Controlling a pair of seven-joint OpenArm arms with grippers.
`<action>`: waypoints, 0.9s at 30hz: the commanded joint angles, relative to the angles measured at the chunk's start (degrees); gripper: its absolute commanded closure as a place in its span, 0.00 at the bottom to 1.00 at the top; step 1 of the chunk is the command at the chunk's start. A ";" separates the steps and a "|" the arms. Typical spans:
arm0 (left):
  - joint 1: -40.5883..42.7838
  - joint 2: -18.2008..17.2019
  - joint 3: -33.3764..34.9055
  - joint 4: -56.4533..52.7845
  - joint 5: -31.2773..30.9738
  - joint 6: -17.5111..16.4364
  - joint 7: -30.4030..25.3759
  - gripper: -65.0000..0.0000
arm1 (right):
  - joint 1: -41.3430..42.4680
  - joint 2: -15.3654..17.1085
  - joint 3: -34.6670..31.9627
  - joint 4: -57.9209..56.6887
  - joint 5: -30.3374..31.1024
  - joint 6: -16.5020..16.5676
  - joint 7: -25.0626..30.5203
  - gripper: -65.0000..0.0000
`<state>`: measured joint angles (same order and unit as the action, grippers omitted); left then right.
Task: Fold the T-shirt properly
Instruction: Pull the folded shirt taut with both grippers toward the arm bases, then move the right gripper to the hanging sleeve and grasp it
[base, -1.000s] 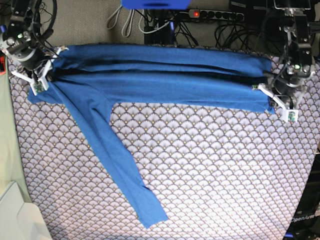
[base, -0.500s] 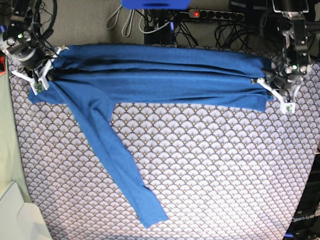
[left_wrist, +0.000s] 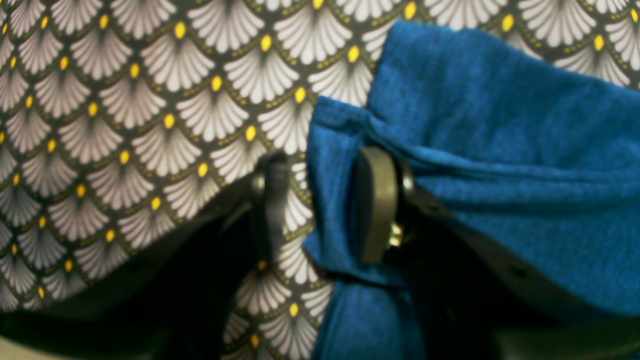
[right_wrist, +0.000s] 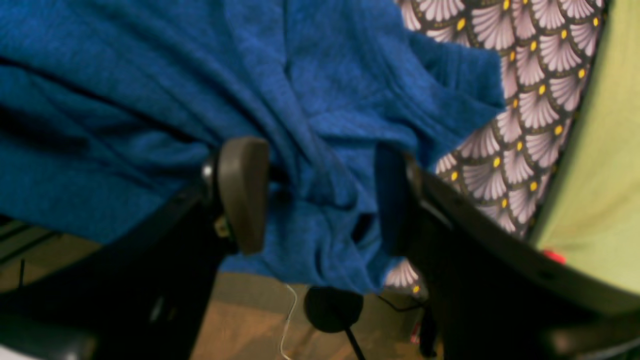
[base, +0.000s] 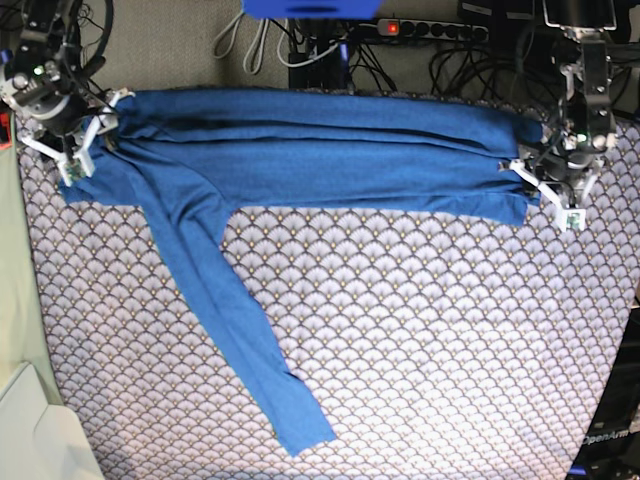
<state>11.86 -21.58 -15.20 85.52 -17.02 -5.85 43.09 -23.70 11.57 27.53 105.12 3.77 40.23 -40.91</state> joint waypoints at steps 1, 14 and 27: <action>-0.12 -0.35 0.21 0.59 -0.61 -0.70 0.91 0.64 | -0.34 0.69 1.53 1.12 -0.03 -0.23 0.51 0.47; -0.12 -0.53 -0.23 0.59 -0.61 -0.70 1.79 0.64 | 9.33 1.92 3.02 0.59 -0.21 -0.23 -1.25 0.47; -1.26 -0.35 -0.31 0.59 -0.52 -0.44 3.81 0.64 | 44.32 -1.68 -18.43 -27.54 -7.95 -0.23 -8.02 0.47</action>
<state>10.70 -21.45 -15.49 85.60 -17.04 -6.00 46.26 19.27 9.26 8.86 76.16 -4.27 40.38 -49.69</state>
